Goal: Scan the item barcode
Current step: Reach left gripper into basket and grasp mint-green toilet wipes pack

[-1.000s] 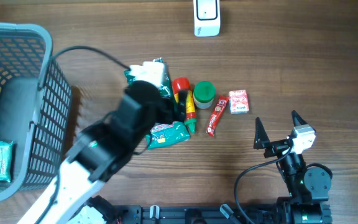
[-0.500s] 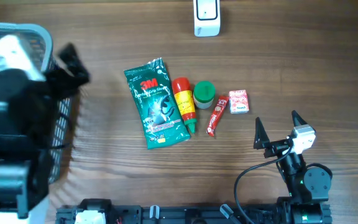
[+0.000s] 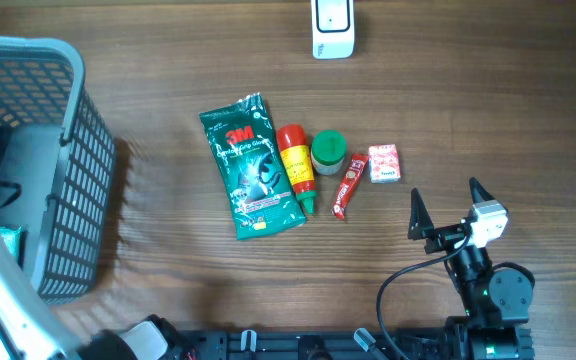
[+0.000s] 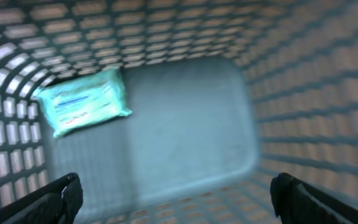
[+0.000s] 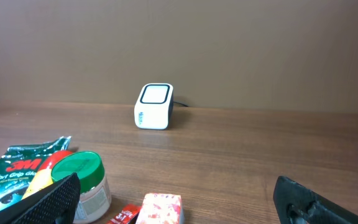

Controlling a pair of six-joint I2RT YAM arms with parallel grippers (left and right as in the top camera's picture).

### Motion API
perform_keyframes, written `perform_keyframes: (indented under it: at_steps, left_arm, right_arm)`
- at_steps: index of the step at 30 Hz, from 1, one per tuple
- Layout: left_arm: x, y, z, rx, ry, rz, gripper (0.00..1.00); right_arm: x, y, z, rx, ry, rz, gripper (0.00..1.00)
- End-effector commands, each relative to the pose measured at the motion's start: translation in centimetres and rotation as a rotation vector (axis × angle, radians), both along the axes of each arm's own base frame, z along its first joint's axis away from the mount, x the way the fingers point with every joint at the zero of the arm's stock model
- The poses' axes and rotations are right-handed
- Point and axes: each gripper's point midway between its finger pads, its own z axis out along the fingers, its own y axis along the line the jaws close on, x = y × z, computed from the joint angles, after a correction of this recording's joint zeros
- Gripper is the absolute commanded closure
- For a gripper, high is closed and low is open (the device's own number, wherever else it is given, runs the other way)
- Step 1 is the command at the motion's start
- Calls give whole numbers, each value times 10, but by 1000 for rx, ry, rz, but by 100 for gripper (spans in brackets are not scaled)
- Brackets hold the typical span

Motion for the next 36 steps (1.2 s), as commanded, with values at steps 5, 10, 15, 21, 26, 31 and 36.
perform_keyframes:
  at_steps: [5, 10, 15, 21, 26, 31, 36]
  left_arm:
    - [-58, 53, -108, -189, 223, 270, 0]
    - [-86, 67, -166, -132, 311, 346, 0]
    - [-81, 76, -196, -66, 259, 347, 0]
    - [-67, 100, -191, 57, 213, 304, 0]
    - [-60, 108, -192, 79, 188, 308, 0]
    - [-61, 107, -215, 40, 231, 302, 0]
    - [-66, 101, -237, -11, 287, 295, 44]
  right_arm:
    - [0, -1, 3, -11, -15, -5, 0]
    - [0, -1, 3, -11, -15, -5, 0]
    - [0, -1, 3, -11, -15, -5, 0]
    - [0, -1, 3, -11, -15, -5, 0]
    - [0, -1, 3, -11, -14, -5, 0]
    - [0, -1, 3, -11, -15, -5, 0]
    - [0, -1, 3, -11, -15, -5, 0]
